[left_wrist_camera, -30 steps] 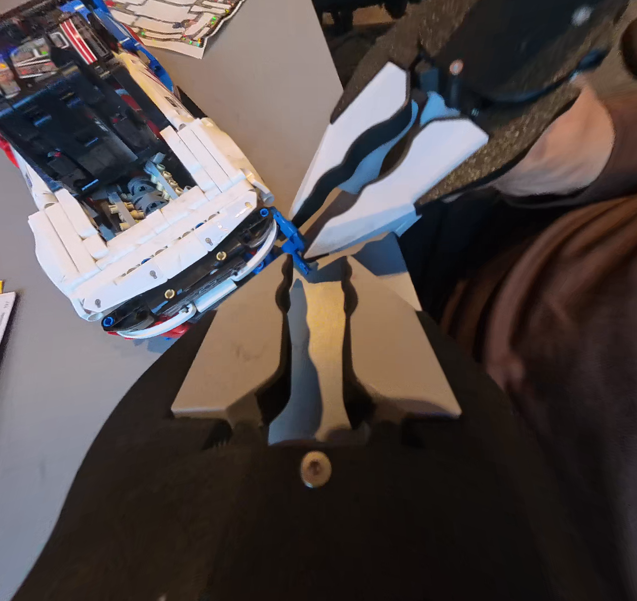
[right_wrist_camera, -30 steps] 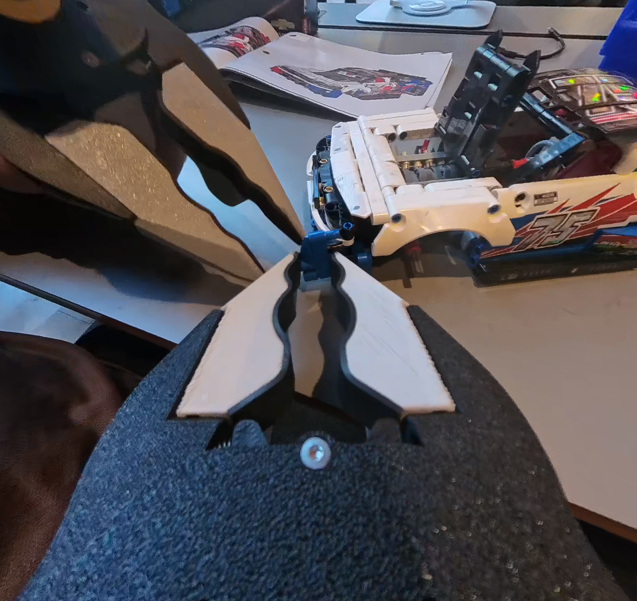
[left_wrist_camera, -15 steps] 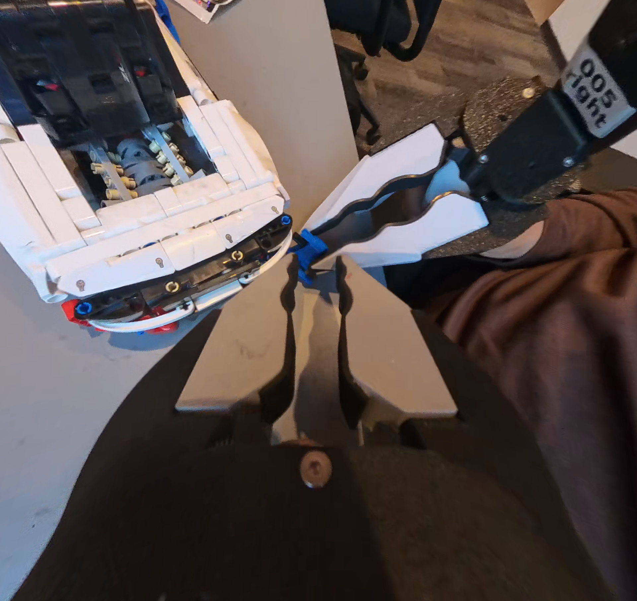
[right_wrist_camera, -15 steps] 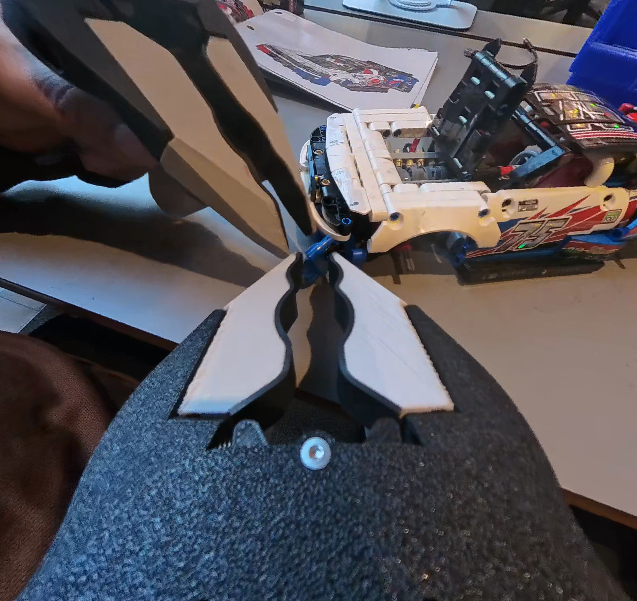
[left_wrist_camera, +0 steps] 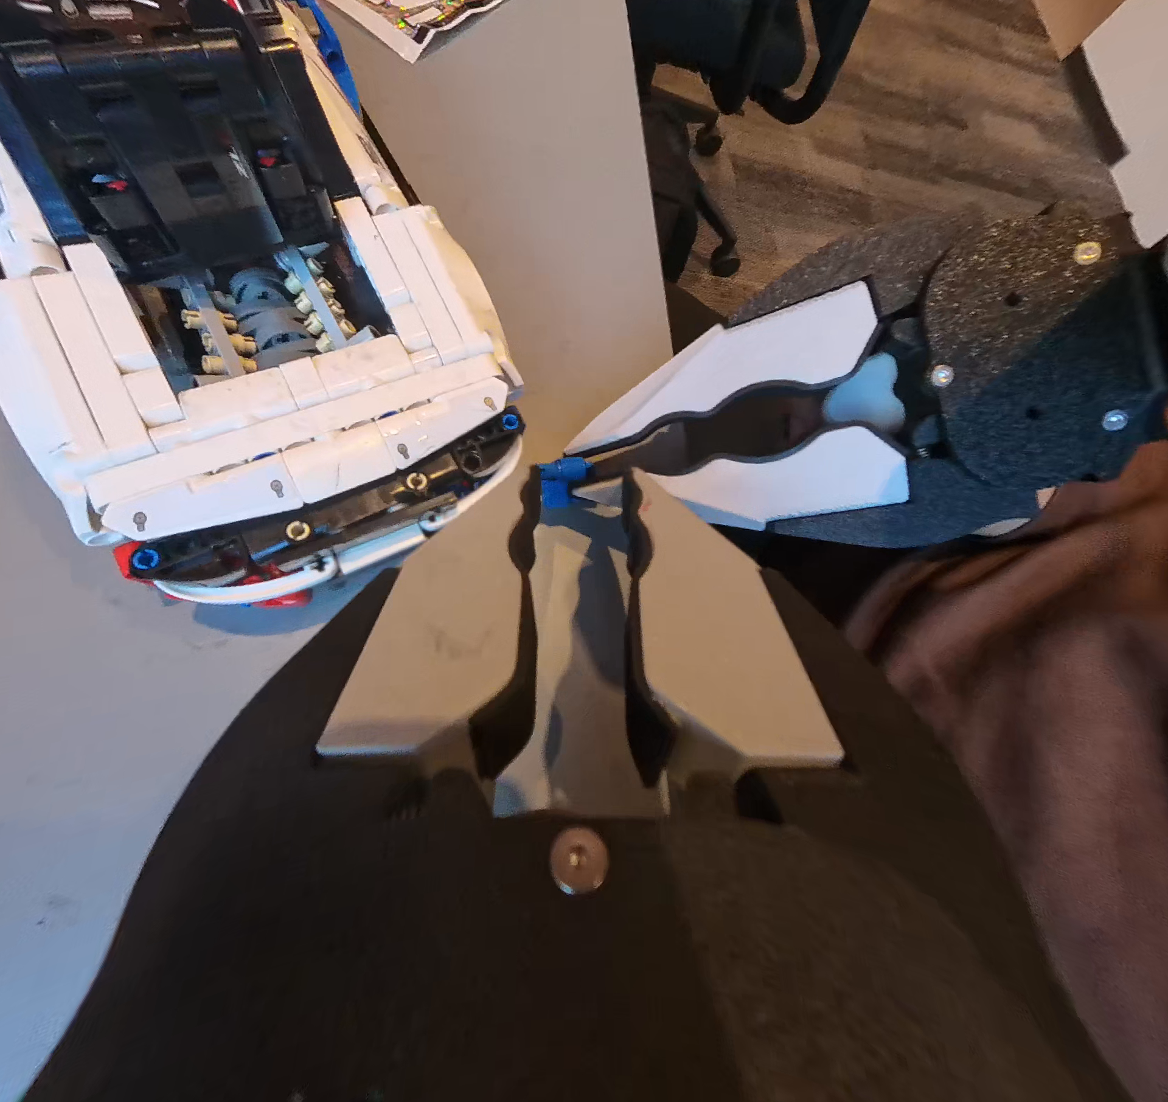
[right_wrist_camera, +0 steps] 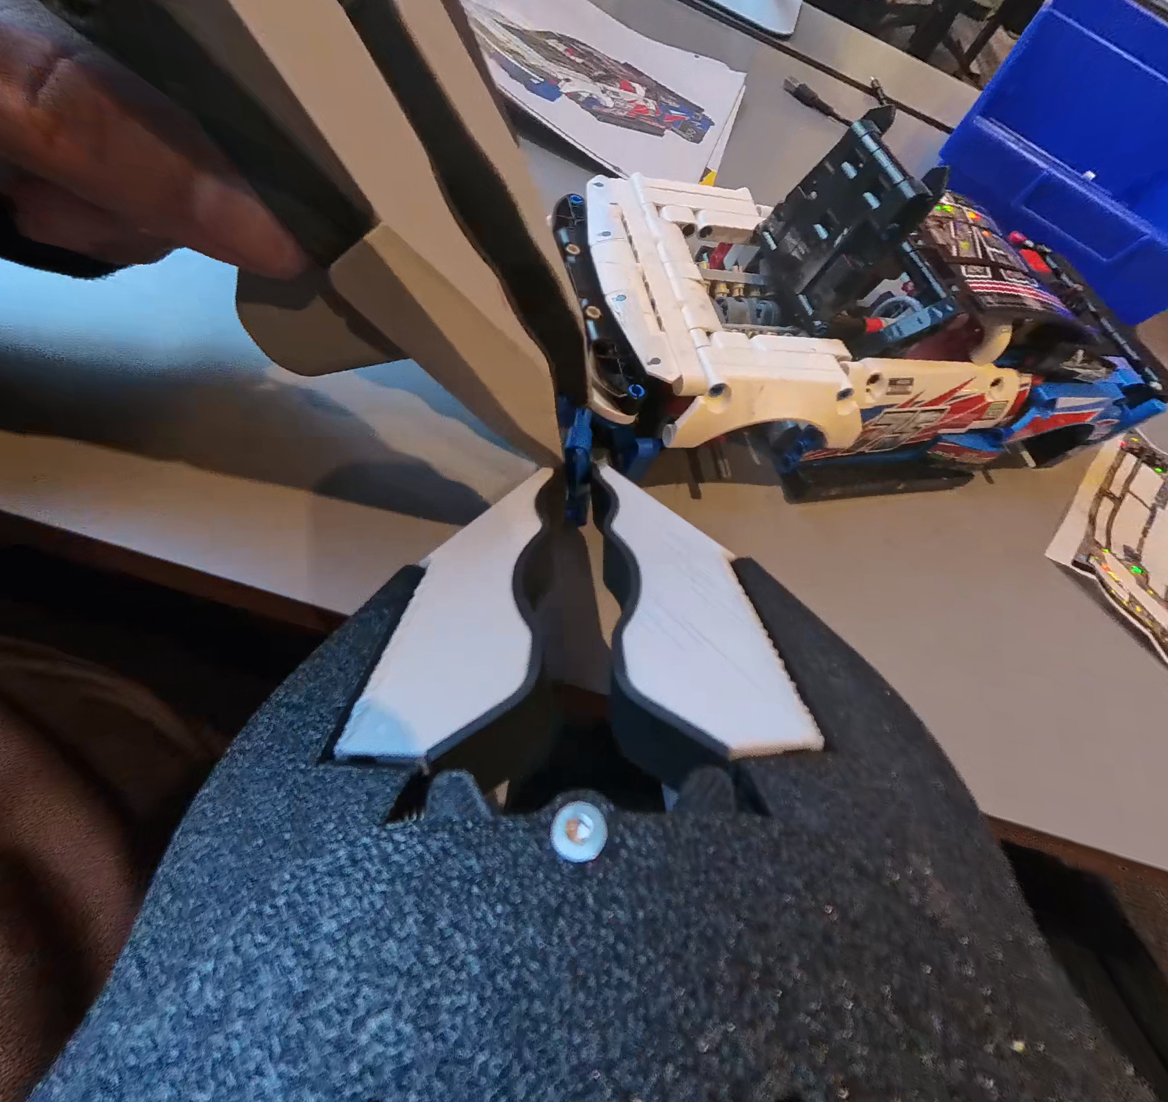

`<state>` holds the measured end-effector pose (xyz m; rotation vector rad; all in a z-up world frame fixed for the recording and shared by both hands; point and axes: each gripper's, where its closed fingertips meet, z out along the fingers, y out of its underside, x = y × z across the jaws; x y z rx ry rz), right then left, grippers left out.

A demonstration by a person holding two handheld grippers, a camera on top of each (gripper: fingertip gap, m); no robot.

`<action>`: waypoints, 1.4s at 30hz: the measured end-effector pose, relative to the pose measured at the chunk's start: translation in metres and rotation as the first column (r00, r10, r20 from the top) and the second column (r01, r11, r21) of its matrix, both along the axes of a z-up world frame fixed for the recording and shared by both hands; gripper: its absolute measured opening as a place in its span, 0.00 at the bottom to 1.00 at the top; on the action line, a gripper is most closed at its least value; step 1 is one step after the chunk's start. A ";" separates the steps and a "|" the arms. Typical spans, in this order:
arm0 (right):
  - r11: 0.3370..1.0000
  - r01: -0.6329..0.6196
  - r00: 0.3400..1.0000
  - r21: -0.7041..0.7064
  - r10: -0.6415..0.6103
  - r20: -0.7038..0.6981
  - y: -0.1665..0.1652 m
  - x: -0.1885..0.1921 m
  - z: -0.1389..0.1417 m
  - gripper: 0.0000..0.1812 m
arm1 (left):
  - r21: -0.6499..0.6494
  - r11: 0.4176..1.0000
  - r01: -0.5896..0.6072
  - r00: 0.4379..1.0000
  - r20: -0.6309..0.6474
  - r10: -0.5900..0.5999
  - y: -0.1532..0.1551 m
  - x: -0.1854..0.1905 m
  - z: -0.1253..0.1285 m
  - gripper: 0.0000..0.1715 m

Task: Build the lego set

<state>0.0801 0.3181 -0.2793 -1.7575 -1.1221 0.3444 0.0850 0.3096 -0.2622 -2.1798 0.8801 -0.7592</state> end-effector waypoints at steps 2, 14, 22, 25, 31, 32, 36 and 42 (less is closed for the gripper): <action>1.000 0.013 1.000 0.015 -0.013 0.009 -0.001 0.002 0.000 0.04 | -0.025 1.000 -0.001 1.000 0.028 0.002 -0.005 0.003 0.000 0.15; 0.998 0.002 0.998 0.069 -0.006 0.061 -0.010 0.002 -0.001 0.04 | -0.091 0.995 -0.030 0.990 0.136 0.042 -0.002 -0.005 -0.010 0.00; 0.990 -0.018 1.000 -0.142 0.021 0.022 -0.007 0.000 -0.014 0.10 | -0.055 0.996 -0.069 0.991 0.106 0.075 0.003 -0.018 -0.016 0.03; 0.989 -0.029 0.998 -0.148 0.038 0.057 -0.007 -0.002 -0.014 0.10 | -0.061 0.996 -0.066 0.990 0.123 0.073 0.001 -0.017 -0.014 0.06; 0.987 -0.040 0.996 -0.154 0.052 0.071 -0.009 0.004 -0.013 0.11 | 0.048 0.992 -0.119 0.993 0.007 0.119 0.007 -0.027 -0.017 0.13; 0.986 -0.043 0.996 -0.160 0.055 0.072 -0.009 0.006 -0.014 0.11 | 0.049 0.991 -0.121 0.993 0.006 0.121 0.007 -0.026 -0.017 0.14; 0.980 -0.073 0.994 -0.183 0.087 0.072 -0.012 0.011 -0.017 0.11 | 0.041 0.990 -0.134 0.991 -0.014 0.134 0.006 -0.028 -0.022 0.15; 0.959 -0.164 0.979 -0.230 0.187 0.079 -0.025 0.015 -0.015 0.12 | 0.089 0.979 -0.181 0.980 -0.068 0.187 0.004 -0.037 -0.024 0.15</action>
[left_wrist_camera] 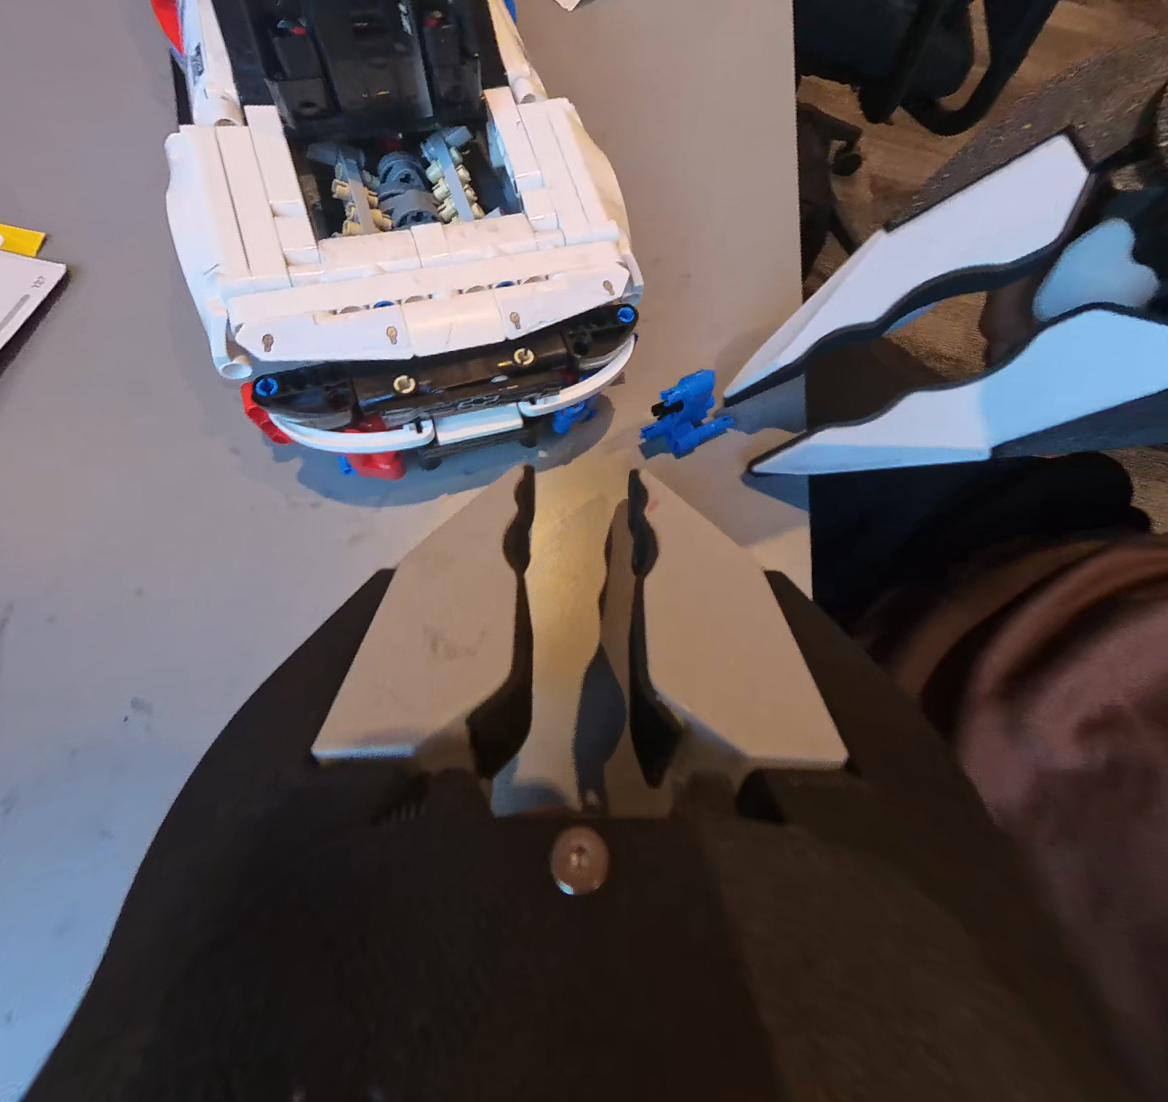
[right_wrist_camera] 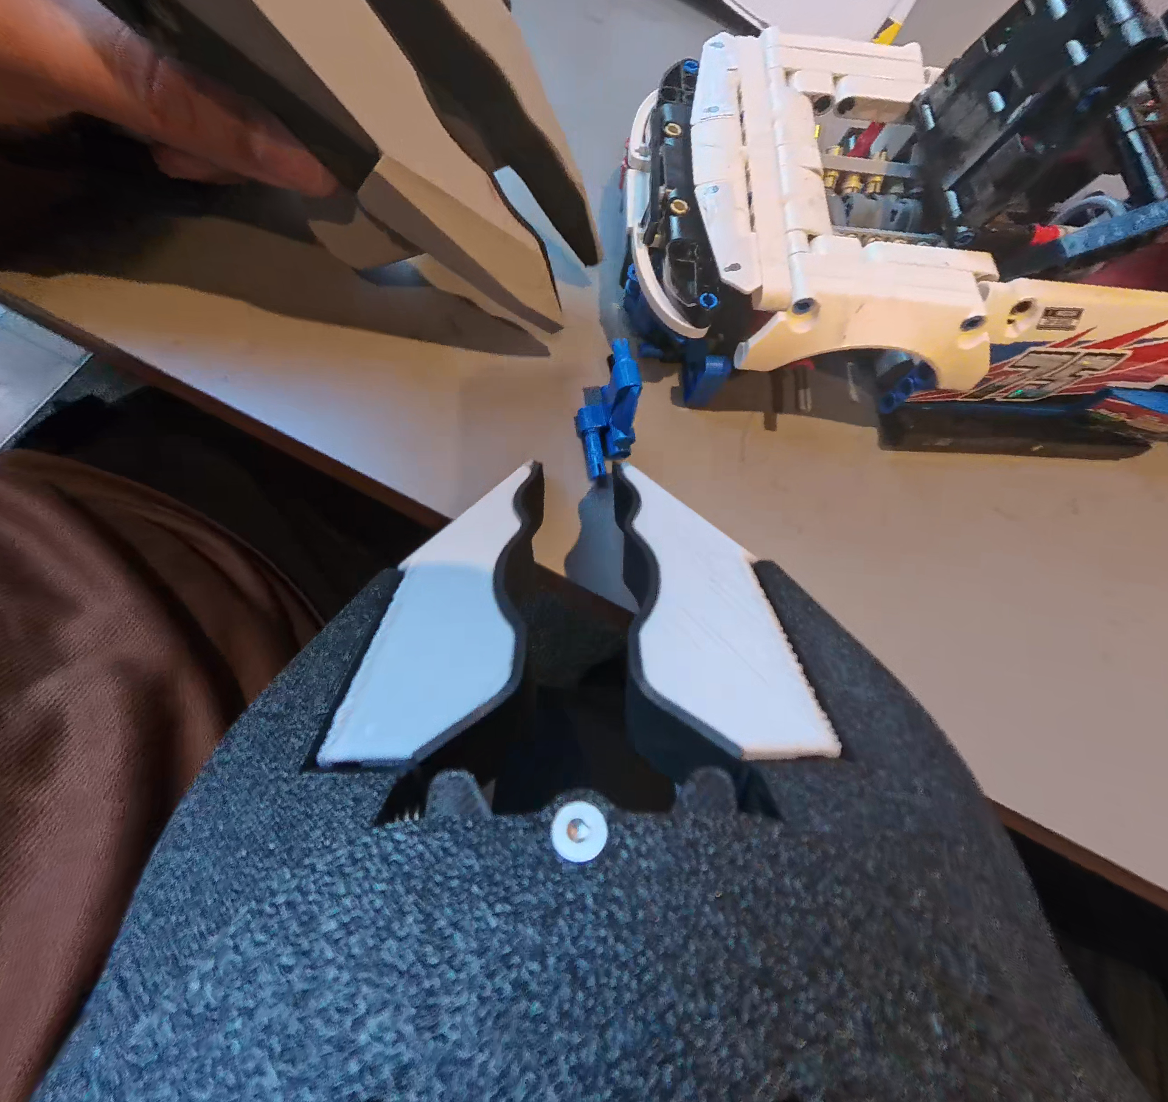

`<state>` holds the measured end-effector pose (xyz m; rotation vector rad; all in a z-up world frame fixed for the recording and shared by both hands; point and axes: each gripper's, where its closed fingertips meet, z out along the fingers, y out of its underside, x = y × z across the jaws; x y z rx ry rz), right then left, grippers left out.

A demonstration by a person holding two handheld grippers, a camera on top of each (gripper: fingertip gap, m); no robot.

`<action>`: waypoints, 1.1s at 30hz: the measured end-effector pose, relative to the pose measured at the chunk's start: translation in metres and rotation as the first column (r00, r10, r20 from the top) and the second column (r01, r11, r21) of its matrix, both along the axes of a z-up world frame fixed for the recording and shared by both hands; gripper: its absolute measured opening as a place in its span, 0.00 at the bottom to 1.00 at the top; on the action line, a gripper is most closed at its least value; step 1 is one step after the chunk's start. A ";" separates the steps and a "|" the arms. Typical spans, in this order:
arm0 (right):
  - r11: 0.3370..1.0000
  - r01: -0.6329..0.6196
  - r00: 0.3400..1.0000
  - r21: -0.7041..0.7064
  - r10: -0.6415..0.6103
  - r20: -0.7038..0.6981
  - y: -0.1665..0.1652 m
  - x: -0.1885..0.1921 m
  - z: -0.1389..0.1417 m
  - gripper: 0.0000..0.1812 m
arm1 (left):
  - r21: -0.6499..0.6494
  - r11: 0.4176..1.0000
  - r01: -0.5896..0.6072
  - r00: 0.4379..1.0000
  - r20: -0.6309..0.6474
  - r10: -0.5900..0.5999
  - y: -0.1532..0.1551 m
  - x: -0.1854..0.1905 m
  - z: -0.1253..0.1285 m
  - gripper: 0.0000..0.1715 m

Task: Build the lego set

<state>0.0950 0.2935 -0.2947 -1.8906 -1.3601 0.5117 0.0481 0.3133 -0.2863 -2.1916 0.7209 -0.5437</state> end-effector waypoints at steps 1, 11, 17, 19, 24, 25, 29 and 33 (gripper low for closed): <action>1.000 -0.016 1.000 0.001 0.016 0.006 -0.001 0.002 0.000 0.12 | 0.008 1.000 -0.010 1.000 0.000 0.010 -0.001 -0.001 0.001 0.15; 0.989 -0.130 0.991 -0.075 0.132 0.022 0.016 0.024 -0.001 0.11 | -0.018 0.997 -0.079 0.997 0.008 0.079 -0.024 0.024 0.004 0.19; 0.984 -0.168 0.985 -0.058 0.170 0.023 0.026 0.036 -0.003 0.11 | -0.049 0.979 -0.196 0.980 0.023 0.198 -0.021 0.039 -0.003 0.19; 0.979 -0.191 0.981 -0.070 0.192 0.013 0.027 0.040 -0.004 0.12 | -0.040 0.972 -0.231 0.973 -0.001 0.231 -0.019 0.039 -0.004 0.19; 0.970 -0.238 0.971 -0.049 0.239 0.007 0.030 0.047 -0.003 0.11 | -0.016 0.952 -0.304 0.952 -0.015 0.304 -0.014 0.050 -0.004 0.19; 0.968 -0.248 0.969 -0.042 0.248 0.011 0.031 0.047 -0.003 0.11 | -0.011 0.947 -0.320 0.947 -0.020 0.320 -0.013 0.050 -0.004 0.19; 0.959 -0.281 0.959 -0.025 0.282 0.020 0.034 0.050 -0.001 0.11 | -0.008 0.935 -0.355 0.935 -0.024 0.355 -0.009 0.053 -0.005 0.20; 0.949 -0.315 0.949 -0.028 0.316 0.014 0.038 0.052 0.001 0.11 | -0.002 0.925 -0.381 0.924 -0.026 0.381 -0.003 0.054 -0.005 0.19</action>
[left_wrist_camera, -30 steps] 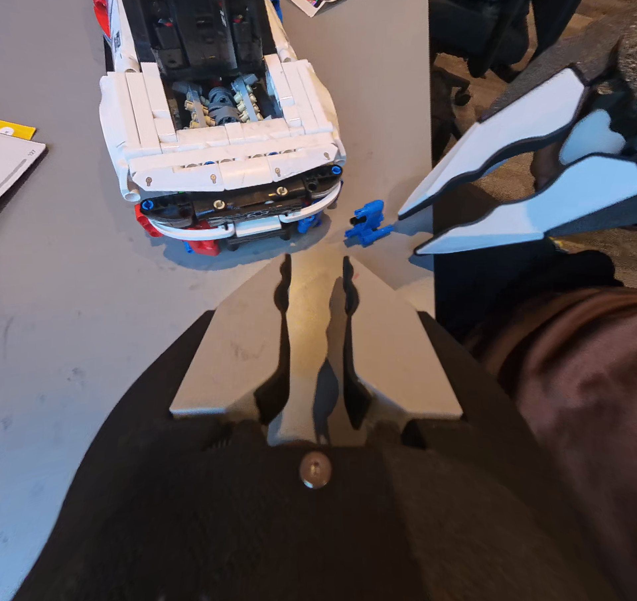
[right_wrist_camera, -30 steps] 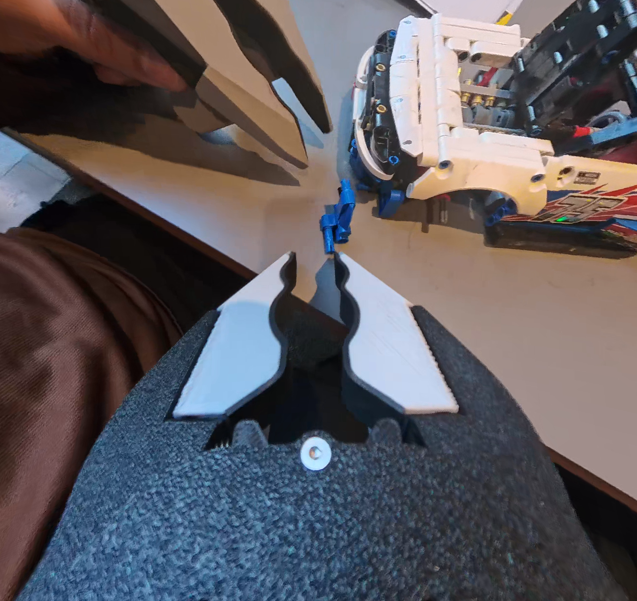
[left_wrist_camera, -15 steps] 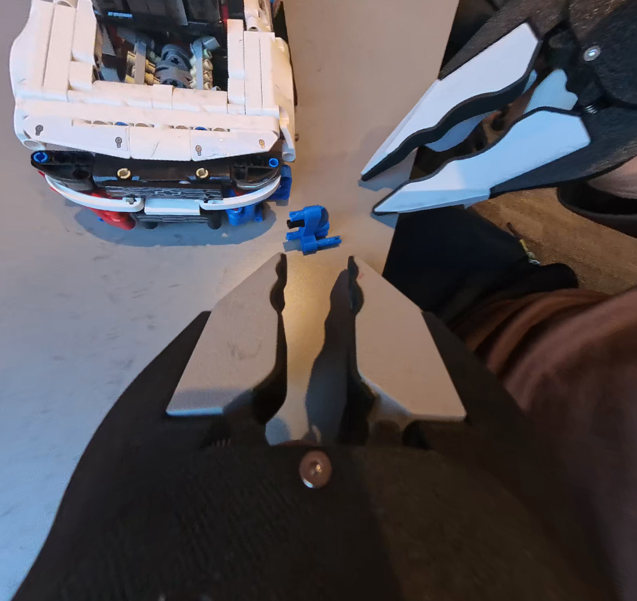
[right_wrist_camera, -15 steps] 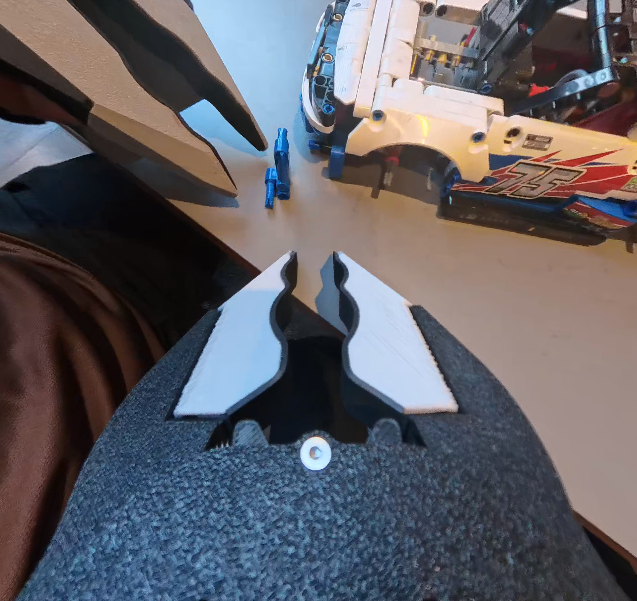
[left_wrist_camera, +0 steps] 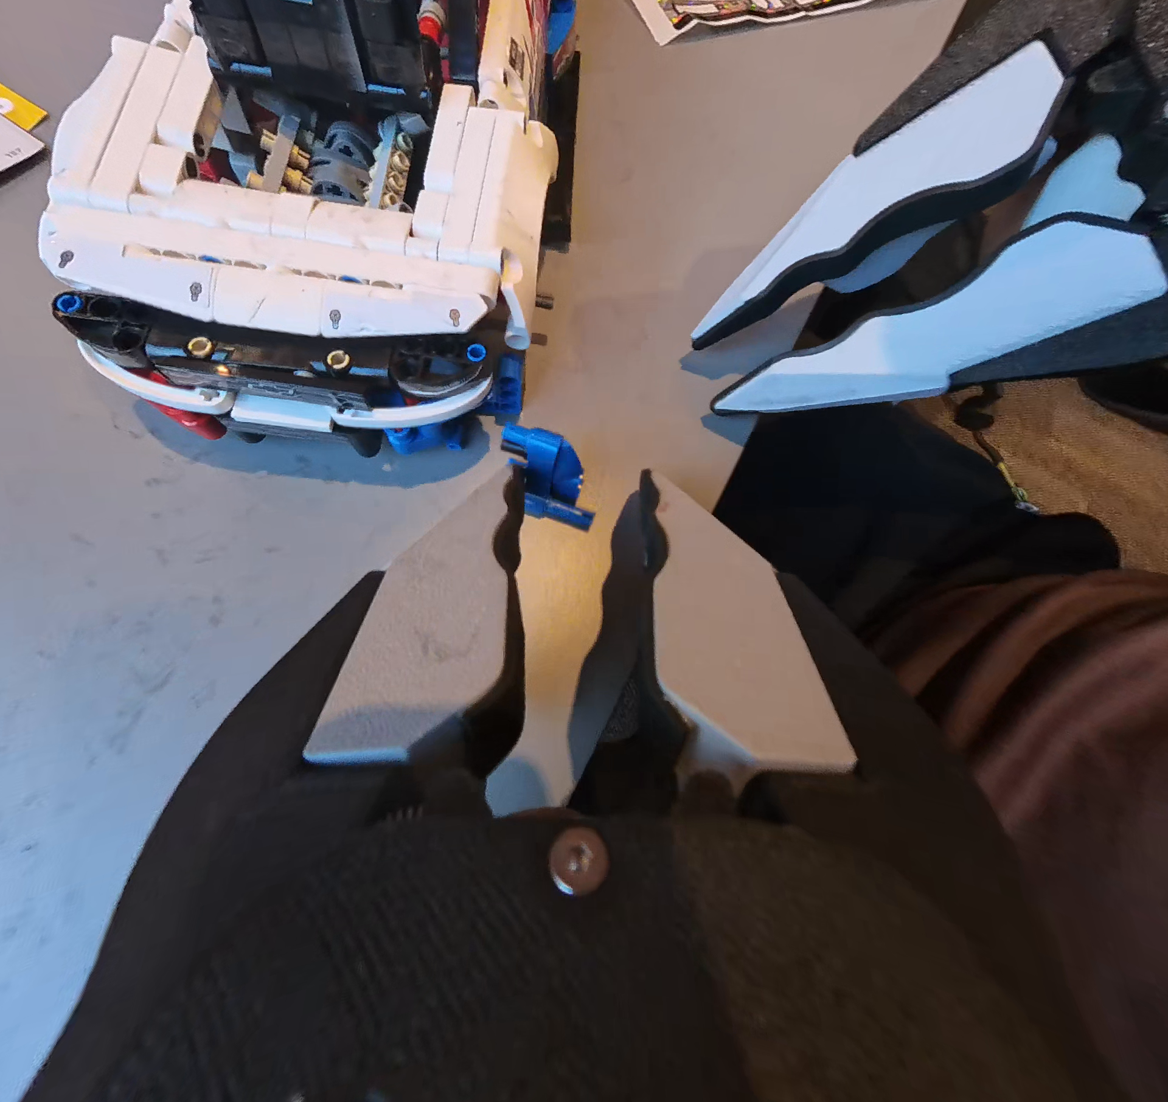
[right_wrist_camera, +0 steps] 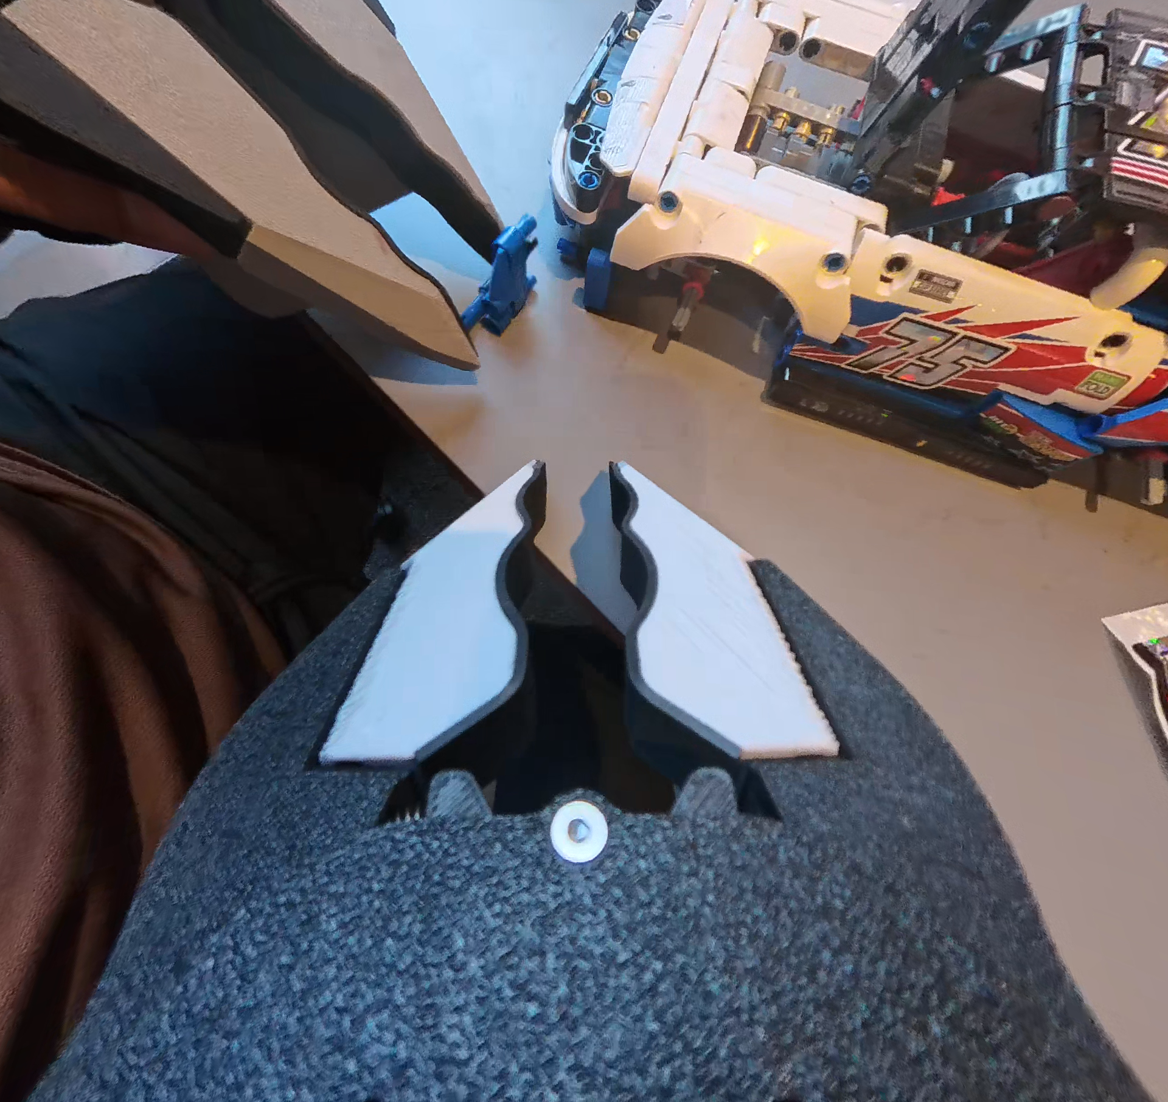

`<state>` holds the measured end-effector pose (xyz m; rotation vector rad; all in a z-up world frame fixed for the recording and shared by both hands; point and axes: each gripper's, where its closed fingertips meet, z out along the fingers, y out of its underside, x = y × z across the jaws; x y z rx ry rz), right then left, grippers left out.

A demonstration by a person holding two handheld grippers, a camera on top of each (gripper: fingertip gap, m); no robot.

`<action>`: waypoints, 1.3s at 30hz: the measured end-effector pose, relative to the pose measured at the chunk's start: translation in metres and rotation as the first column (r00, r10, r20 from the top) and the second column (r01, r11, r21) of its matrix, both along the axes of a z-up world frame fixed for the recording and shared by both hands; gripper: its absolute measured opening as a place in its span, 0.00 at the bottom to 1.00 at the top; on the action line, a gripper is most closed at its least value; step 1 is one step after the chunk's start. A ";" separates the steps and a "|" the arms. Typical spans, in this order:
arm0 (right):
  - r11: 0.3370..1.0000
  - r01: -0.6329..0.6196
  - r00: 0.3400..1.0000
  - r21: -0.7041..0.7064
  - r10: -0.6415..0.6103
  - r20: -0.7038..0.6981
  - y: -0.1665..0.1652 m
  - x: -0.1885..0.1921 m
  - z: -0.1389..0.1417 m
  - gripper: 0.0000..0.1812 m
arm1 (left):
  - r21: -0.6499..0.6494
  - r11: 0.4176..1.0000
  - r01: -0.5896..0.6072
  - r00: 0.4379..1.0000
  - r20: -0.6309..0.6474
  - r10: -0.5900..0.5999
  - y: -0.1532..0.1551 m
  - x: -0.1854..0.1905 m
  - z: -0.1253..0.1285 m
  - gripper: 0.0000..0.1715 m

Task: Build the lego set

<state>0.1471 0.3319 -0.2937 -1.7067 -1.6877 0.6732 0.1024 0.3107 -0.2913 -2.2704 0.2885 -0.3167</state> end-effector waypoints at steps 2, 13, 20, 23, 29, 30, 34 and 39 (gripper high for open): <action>1.000 -0.021 1.000 -0.001 0.021 0.000 0.003 0.000 0.001 0.11 | 0.003 1.000 -0.013 1.000 -0.002 0.013 0.003 -0.001 -0.001 0.18; 0.989 -0.142 0.990 -0.034 0.142 -0.005 0.008 -0.014 0.001 0.11 | 0.021 0.999 0.029 0.996 -0.083 -0.027 -0.001 -0.017 0.000 0.08; 0.984 -0.169 0.986 -0.061 0.168 -0.018 0.002 -0.025 0.000 0.10 | -0.003 0.986 0.164 0.985 -0.057 -0.164 -0.013 -0.010 0.000 0.26; 0.986 -0.160 0.987 -0.050 0.159 -0.022 0.002 -0.028 0.000 0.09 | 0.012 0.996 0.091 0.996 0.007 -0.091 -0.012 -0.003 0.005 0.29; 0.973 -0.205 0.979 -0.111 0.205 -0.007 -0.013 -0.029 -0.003 0.08 | 0.091 0.983 0.160 0.972 -0.188 -0.141 -0.019 0.006 0.011 0.19; 0.972 -0.217 0.976 -0.094 0.217 -0.010 -0.013 -0.027 -0.001 0.10 | 0.117 0.974 0.193 0.960 -0.226 -0.163 -0.020 0.008 0.017 0.18; 0.938 -0.331 0.943 -0.104 0.326 -0.062 -0.025 -0.027 0.006 0.15 | 0.120 0.932 0.343 0.894 -0.346 -0.285 -0.024 0.015 0.020 0.18; 0.921 -0.384 0.923 -0.073 0.383 -0.021 -0.030 -0.031 -0.002 0.19 | 0.022 0.905 0.425 0.844 -0.372 -0.387 -0.022 0.010 0.010 0.18</action>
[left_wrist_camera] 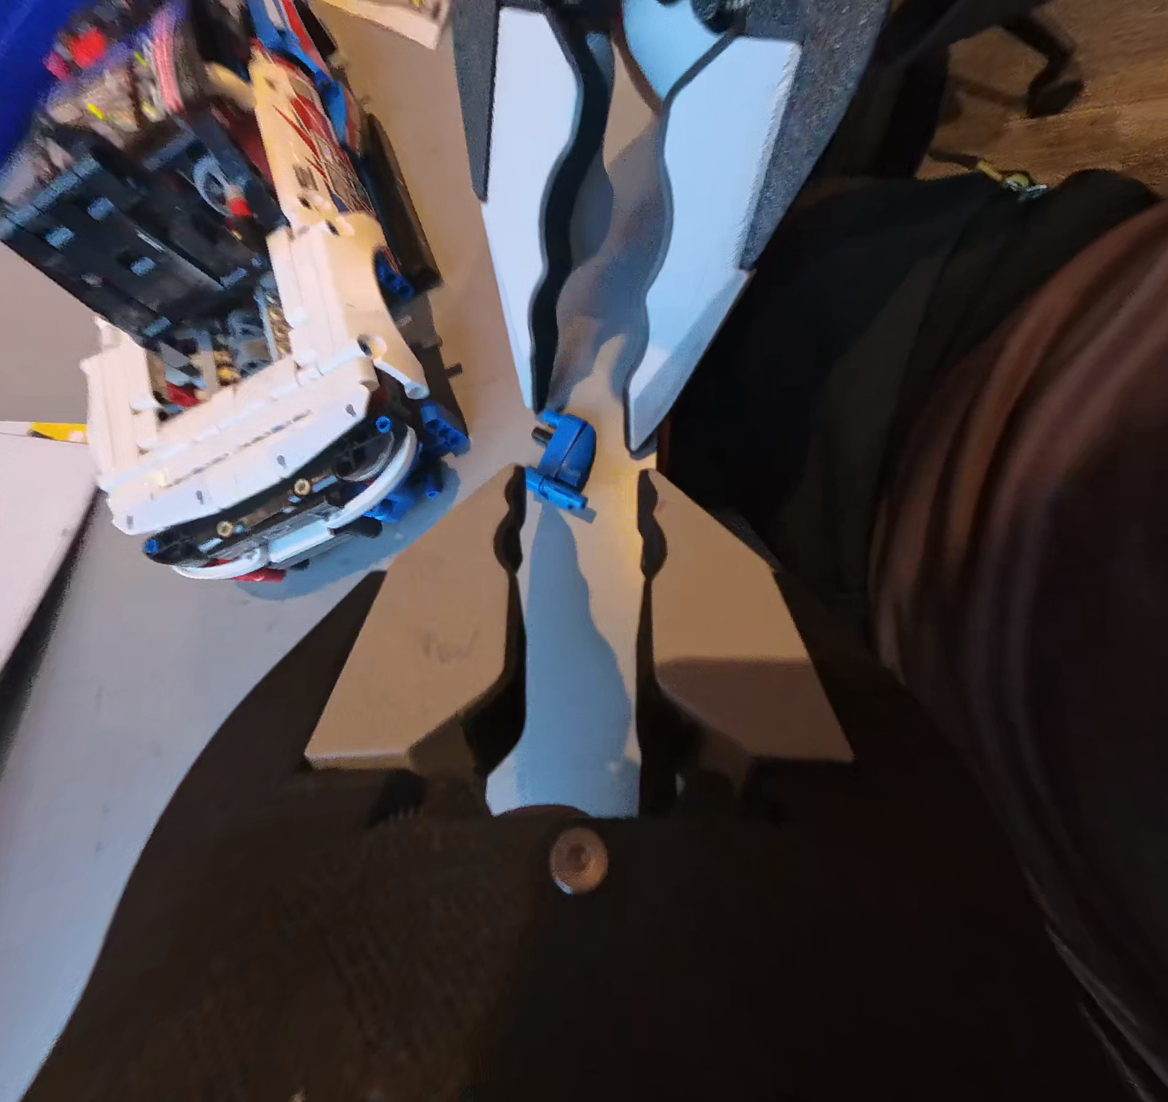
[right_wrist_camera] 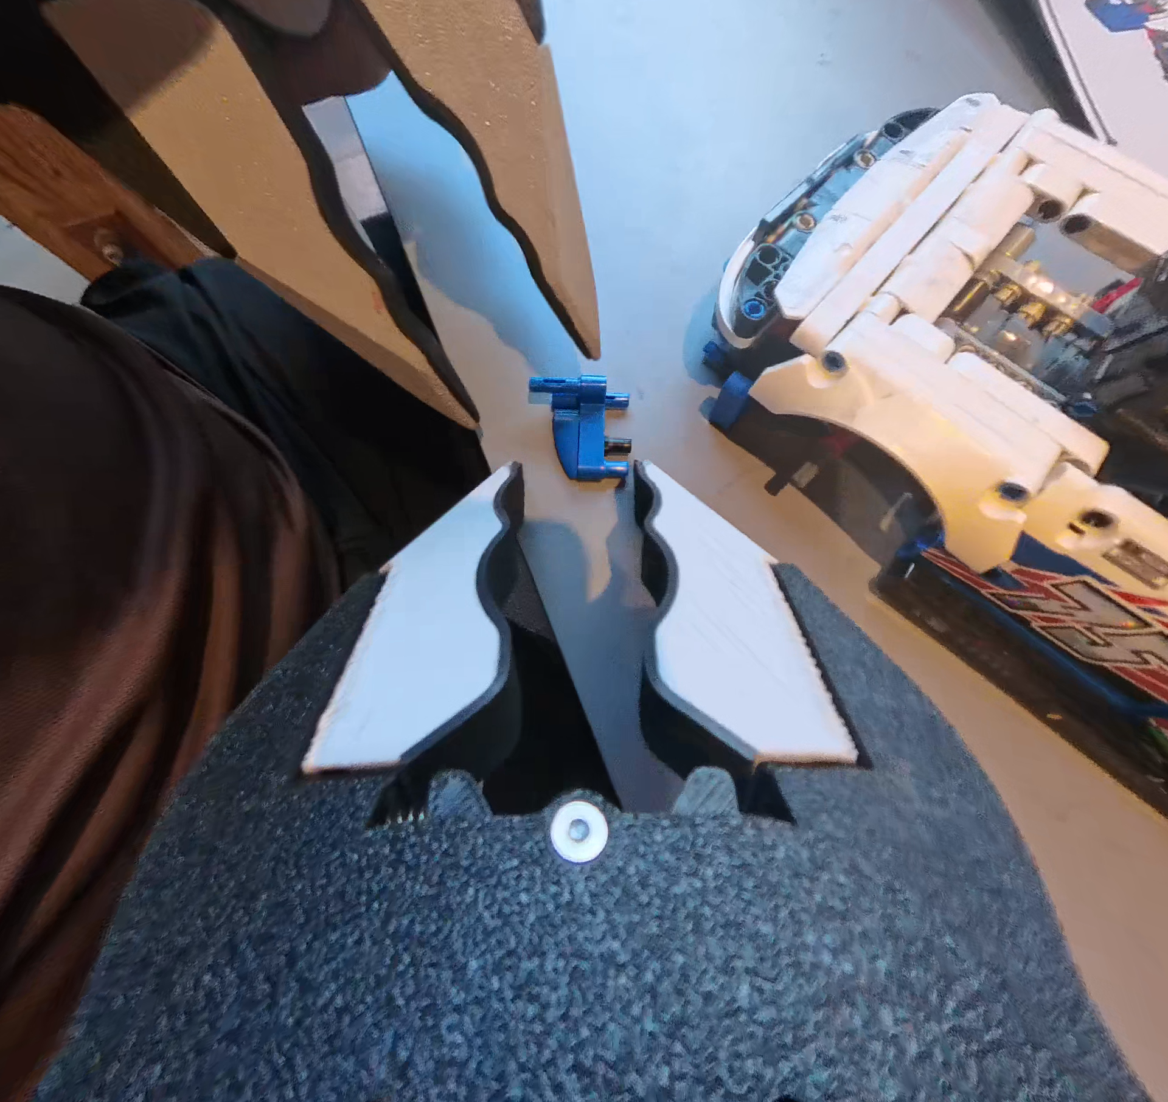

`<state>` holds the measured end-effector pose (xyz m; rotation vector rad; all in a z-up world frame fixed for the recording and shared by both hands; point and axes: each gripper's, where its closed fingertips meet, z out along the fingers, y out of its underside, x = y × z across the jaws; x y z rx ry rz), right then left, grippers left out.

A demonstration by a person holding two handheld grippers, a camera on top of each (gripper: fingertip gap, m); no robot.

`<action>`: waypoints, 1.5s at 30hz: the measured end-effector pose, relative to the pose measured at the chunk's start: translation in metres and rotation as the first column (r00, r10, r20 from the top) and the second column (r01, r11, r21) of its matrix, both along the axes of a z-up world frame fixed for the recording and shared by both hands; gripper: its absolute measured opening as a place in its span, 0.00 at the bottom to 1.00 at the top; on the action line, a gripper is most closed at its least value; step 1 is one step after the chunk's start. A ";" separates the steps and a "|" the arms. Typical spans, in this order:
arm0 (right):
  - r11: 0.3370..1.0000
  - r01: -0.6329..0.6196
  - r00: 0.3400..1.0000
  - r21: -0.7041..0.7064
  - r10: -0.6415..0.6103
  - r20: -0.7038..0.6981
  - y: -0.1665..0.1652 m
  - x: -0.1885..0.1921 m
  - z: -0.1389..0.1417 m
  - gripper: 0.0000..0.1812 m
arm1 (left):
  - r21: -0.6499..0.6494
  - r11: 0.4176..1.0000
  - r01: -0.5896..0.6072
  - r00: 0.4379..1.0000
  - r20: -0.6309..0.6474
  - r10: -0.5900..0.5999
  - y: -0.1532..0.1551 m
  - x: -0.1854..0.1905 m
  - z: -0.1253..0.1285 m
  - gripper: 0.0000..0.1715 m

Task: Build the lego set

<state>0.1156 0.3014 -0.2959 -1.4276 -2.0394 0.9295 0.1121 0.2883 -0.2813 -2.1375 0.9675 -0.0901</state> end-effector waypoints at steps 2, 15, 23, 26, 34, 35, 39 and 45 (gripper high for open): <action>1.000 -0.005 1.000 0.011 0.005 0.012 0.000 -0.004 -0.002 0.19 | -0.074 0.997 -0.017 1.000 -0.010 0.016 0.002 -0.009 -0.012 0.22; 0.987 0.011 0.998 -0.162 -0.002 0.056 -0.003 -0.013 -0.002 0.12 | 0.061 0.998 0.030 0.996 -0.080 -0.025 0.007 -0.022 -0.006 0.22; 0.927 0.089 0.988 -0.364 -0.036 0.150 -0.002 -0.009 0.009 0.12 | 0.246 0.950 0.194 0.910 -0.407 -0.080 0.010 -0.006 -0.001 0.13; 0.924 0.104 0.986 -0.368 -0.049 0.157 -0.001 -0.009 0.011 0.12 | 0.271 0.942 0.196 0.900 -0.431 -0.063 0.015 -0.003 -0.002 0.04; 0.948 0.122 0.992 -0.295 -0.107 0.067 0.014 -0.012 0.013 0.10 | 0.238 0.964 -0.123 0.982 -0.111 0.152 0.026 -0.013 -0.004 0.03; 0.954 0.128 0.991 -0.272 -0.116 0.059 0.017 -0.010 0.011 0.10 | 0.231 0.956 -0.179 0.978 -0.067 0.199 0.028 -0.020 0.000 0.03; 0.960 0.164 0.986 -0.228 -0.165 0.014 0.031 -0.012 0.010 0.10 | 0.039 0.962 -0.271 0.933 0.258 0.253 0.029 -0.022 0.008 0.02; 0.953 0.184 0.981 -0.241 -0.192 -0.011 0.031 -0.024 0.010 0.11 | -0.137 0.941 -0.310 0.869 0.360 0.339 0.031 -0.030 -0.001 0.02</action>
